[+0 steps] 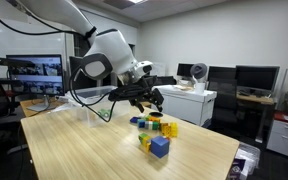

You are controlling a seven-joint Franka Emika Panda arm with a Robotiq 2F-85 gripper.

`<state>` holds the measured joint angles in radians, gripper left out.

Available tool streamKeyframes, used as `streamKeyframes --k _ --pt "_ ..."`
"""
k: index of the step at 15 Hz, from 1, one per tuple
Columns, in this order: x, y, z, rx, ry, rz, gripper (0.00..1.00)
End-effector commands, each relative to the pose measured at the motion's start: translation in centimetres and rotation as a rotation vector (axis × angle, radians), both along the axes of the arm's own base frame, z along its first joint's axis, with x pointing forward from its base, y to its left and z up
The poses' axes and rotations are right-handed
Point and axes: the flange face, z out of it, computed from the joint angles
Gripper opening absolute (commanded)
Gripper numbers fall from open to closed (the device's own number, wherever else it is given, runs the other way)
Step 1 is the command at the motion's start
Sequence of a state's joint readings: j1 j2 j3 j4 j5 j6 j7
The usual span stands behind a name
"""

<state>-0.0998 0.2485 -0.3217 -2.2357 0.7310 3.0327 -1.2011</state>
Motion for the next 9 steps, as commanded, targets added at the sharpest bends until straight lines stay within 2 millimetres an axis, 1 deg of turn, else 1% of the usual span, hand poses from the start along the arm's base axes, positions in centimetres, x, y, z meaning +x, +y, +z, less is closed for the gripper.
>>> streamKeyframes --k 1,4,7,9 --pt "-0.2 -0.3 0.1 -0.084 0.063 0.165 1.0" --pt "-0.5 -0.3 0.0 -0.128 0.107 0.307 1.0" --pt "-1.4 -0.8 -1.3 -0.16 0.172 0.448 1.0" --pt "-2.4 -1.7 -2.6 -0.168 0.22 0.536 1.0"
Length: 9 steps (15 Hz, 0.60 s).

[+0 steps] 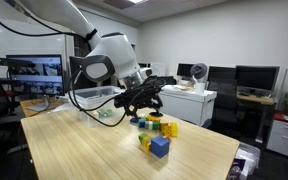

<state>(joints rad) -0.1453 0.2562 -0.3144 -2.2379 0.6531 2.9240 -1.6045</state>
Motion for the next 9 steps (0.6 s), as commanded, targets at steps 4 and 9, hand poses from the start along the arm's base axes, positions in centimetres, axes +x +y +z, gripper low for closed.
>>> streamKeyframes --k 4,9 --pt "-3.8 -2.8 -3.5 -0.047 0.177 0.303 1.0" --pt "-3.9 -2.6 -5.9 -0.127 0.284 0.524 1.0"
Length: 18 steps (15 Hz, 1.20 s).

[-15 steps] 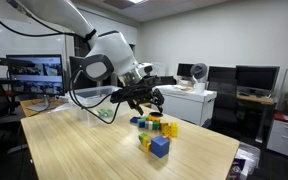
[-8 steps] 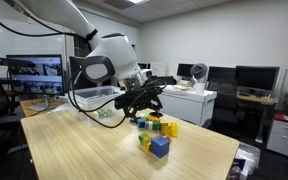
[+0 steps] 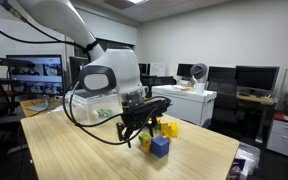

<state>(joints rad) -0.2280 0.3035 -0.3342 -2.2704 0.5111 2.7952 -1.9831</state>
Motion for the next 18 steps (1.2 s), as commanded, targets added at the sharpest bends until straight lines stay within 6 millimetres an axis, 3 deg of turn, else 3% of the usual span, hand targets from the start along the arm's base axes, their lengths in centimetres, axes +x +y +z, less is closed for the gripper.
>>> streamKeyframes --k 1,5,7,12,15,18 --pt "0.7 1.0 -1.5 -0.061 0.069 0.193 1.0" --pt "2.7 2.3 -2.4 -0.151 0.133 0.409 1.0" --pt "4.3 2.4 -1.4 -0.218 0.15 0.52 1.0" --pt "5.5 2.6 -0.8 -0.367 0.168 0.753 1.0" --pt "5.3 2.4 -1.6 -0.414 0.167 0.799 1.0" --pt "4.8 1.4 -3.2 -0.405 0.16 0.667 1.0"
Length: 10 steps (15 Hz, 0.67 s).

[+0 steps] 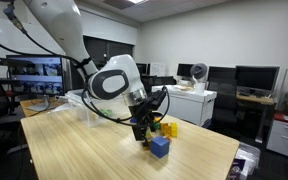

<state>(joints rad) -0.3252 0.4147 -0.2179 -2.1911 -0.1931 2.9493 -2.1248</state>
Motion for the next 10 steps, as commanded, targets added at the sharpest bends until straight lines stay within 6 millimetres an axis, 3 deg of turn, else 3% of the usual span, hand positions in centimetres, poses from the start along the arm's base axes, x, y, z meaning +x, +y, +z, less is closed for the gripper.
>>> streamKeyframes --k 1,6,10 --pt "-0.9 -1.3 -1.6 0.004 -0.03 -0.124 1.0" --pt "-2.5 -2.9 -3.2 0.042 -0.06 -0.391 1.0" --pt "-2.3 -2.1 -3.2 0.081 -0.106 -0.641 1.0"
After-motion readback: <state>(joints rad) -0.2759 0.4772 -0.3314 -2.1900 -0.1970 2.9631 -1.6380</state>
